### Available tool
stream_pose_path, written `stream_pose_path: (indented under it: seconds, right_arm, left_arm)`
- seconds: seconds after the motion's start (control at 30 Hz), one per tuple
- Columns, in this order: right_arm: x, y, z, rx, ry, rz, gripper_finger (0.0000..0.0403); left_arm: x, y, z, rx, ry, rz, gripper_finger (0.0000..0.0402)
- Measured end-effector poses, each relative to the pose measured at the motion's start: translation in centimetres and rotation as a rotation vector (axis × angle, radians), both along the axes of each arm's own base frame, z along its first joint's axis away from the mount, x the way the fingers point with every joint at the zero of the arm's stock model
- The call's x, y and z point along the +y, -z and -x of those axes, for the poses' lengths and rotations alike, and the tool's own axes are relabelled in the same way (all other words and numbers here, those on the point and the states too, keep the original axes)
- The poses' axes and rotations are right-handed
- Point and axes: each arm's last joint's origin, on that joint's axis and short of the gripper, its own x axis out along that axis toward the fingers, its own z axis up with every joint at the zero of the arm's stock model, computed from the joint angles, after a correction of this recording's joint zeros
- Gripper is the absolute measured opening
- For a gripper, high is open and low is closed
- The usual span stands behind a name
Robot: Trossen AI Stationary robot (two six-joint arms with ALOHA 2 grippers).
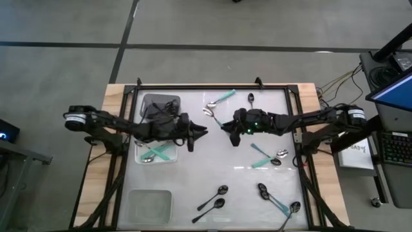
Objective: Sort silverware by color (type)
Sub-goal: Put the light green spoon into the white bin
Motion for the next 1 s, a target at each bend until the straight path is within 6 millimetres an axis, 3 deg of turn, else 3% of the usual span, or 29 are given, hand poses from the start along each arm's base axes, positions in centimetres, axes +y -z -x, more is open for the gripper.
stream_pose_path:
  seconds: [0.13,0.43,1.0]
  right_arm:
    - [0.7,-0.1,-0.9,-0.067,-0.047,0.065,0.0045]
    - [1.4,0.1,-1.9,-0.135,-0.111,0.177,0.0045]
    - [2.6,-0.1,-2.0,-0.15,-0.192,0.266,0.0044]
  left_arm:
    - [-0.1,0.8,1.3,-0.138,-0.018,-0.013,0.0076]
    - [0.0,1.4,2.2,-0.186,-0.031,-0.068,0.0076]
    - [0.0,-1.2,-1.2,-0.238,-0.028,-0.221,0.0076]
